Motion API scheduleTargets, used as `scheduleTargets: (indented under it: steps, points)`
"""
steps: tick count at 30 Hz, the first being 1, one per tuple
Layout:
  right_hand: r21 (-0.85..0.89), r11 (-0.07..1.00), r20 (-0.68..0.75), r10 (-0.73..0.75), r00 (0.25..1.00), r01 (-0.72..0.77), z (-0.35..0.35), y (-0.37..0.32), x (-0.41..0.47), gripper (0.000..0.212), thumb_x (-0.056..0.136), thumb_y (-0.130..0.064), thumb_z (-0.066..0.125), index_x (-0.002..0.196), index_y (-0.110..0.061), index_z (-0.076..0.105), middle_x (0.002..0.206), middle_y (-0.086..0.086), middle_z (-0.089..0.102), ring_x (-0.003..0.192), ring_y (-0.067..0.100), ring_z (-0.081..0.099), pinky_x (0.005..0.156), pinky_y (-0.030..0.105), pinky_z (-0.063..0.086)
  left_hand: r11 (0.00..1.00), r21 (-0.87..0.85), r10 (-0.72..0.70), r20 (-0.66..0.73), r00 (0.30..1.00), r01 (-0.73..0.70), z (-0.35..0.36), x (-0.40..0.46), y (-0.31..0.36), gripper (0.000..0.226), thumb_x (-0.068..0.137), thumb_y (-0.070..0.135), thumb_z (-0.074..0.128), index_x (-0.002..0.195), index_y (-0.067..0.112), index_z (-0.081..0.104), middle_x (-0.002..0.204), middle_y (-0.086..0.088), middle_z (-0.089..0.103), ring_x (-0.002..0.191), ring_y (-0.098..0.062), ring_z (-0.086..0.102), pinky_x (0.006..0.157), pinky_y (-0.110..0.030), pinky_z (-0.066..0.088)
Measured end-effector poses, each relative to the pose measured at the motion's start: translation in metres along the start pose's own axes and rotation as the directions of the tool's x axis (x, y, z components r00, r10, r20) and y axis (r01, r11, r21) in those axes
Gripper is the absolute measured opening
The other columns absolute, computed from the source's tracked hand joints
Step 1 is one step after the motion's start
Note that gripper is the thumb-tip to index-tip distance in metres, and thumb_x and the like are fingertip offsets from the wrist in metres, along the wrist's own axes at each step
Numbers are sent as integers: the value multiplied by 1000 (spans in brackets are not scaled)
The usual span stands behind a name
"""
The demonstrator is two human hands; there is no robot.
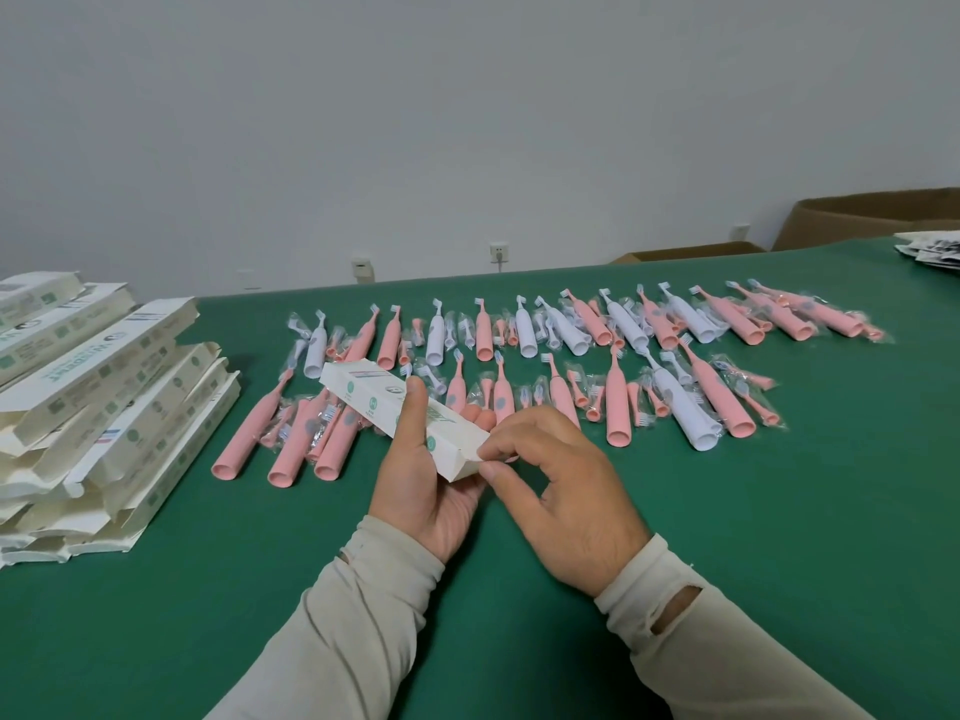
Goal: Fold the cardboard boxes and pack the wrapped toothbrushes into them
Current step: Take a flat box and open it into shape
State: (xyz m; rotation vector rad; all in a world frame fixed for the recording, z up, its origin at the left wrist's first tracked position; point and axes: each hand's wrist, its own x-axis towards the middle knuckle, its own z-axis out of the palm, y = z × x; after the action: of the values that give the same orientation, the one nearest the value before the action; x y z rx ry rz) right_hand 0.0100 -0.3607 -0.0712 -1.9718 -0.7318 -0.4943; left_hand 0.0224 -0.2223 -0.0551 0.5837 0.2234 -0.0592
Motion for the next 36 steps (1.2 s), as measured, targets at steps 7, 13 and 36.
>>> scheduleTargets:
  steps: [7,13,36]
  points:
    - [-4,1000,40,0,999,0,-2,1,1,13,93,-35,57,97,-28,68,100,-17,56,102,11,57,86,39,52,1000,4,-4,-7,1000,4,-3,2,-1,82,76,56,68,139,7,50,99,-11,60,101,-22,62,63,-34,59]
    - [-3,1000,50,-1,999,1,-4,0,1,12,92,-34,60,97,-28,69,99,-18,54,102,11,56,86,39,51,1000,-3,-1,-14,1000,1,-2,2,0,83,76,55,68,141,9,47,101,-12,59,100,-22,62,63,-34,59]
    - [668,687,-214,545,811,-286,-48,11,19,42,83,-69,48,90,-35,71,86,4,74,66,12,63,49,23,48,-484,779,179,533,827,-398,-24,-5,27,64,78,77,54,132,45,45,113,20,51,101,-5,48,83,-33,47]
